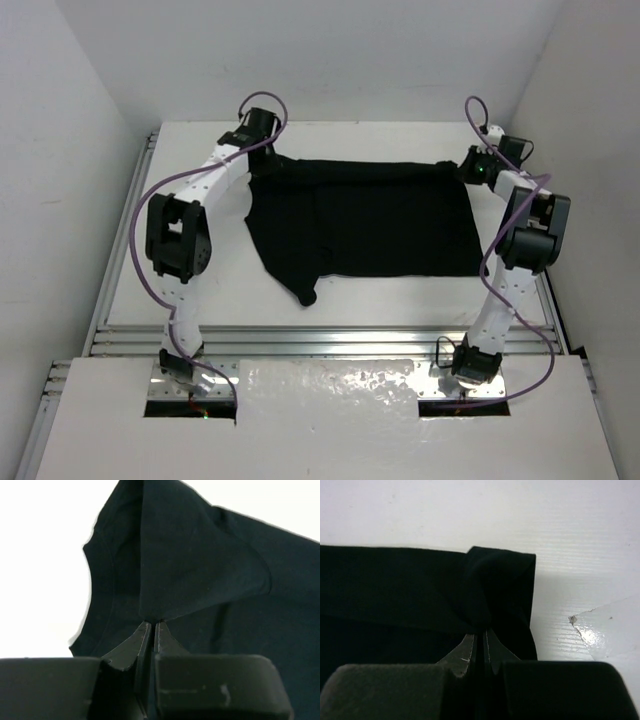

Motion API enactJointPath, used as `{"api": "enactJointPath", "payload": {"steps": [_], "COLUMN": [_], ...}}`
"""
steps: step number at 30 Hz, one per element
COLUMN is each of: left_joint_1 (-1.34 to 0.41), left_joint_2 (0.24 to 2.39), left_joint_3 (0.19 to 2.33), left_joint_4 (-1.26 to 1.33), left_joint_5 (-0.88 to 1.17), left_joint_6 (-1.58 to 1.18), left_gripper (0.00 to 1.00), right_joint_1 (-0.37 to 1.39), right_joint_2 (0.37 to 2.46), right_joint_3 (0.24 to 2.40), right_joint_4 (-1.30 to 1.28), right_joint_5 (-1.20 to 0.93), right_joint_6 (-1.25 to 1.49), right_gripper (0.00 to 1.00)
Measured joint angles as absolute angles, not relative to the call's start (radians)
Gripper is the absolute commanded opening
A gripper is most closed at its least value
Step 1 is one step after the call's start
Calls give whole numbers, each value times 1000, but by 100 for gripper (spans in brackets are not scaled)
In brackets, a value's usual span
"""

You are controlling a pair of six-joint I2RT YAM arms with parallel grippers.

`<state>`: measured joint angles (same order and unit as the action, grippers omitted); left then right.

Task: Fold and stack the t-shirts
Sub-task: Fold the tshirt

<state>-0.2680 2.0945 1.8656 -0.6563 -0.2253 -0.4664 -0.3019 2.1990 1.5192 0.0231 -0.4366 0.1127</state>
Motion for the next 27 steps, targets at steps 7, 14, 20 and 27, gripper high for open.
{"api": "enactJointPath", "payload": {"steps": [7,14,20,27], "left_joint_1": [-268,-268,-274,-270], "left_joint_2": [2005,1963,1957,1923], "left_joint_3": [1816,1706,1647,1792], "left_joint_4": [-661,-653,-683,-757], "left_joint_5": [-242,-203,-170,-240], "left_joint_6": [-512,-551,-558,-546], "left_gripper": [0,8,85,96], "right_joint_1": [-305,-305,-306,-306], "right_joint_2": [2114,2008,1995,2011], "right_joint_3": [1508,1370,1309,1452], "right_joint_4": [6,-12,-40,-157], "right_joint_5": [-456,-438,-424,-372], "right_joint_6": [121,147,187,292], "right_gripper": [8,19,54,56]}}
